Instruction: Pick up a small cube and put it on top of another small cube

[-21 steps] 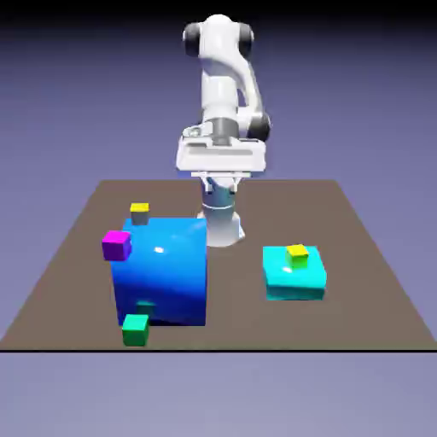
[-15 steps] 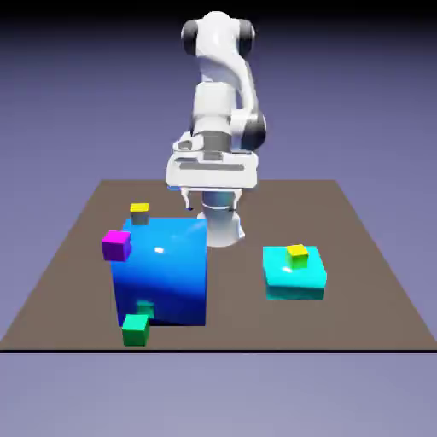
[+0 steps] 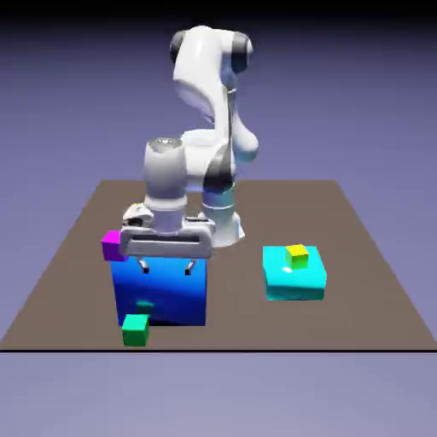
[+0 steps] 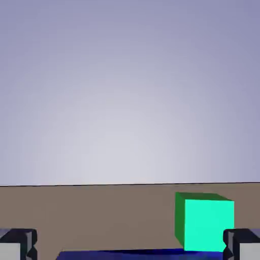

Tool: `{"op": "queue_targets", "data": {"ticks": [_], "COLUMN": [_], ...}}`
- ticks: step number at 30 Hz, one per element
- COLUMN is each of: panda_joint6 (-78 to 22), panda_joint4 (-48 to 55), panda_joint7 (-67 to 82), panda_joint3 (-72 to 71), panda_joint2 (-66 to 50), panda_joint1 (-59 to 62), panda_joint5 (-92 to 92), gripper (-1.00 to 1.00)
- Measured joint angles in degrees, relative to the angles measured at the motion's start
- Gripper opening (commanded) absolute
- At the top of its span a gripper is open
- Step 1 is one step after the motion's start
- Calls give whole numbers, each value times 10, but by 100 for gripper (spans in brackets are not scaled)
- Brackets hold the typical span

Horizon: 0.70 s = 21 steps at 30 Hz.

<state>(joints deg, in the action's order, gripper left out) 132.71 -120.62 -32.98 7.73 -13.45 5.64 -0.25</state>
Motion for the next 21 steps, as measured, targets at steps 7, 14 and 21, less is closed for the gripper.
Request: {"op": "queue_targets", "data": {"ticks": [7,14,21], "panda_joint6": [-130,-186,-177], "panda_joint4": [127,194,190], "panda_joint7": [30,49,50], "panda_joint3": [24,38,38], "panda_joint2": [-145,-249,-254], "panda_joint1": [20,34,35], "panda_joint5": [-1,0,3], "gripper": [0,0,-100]}}
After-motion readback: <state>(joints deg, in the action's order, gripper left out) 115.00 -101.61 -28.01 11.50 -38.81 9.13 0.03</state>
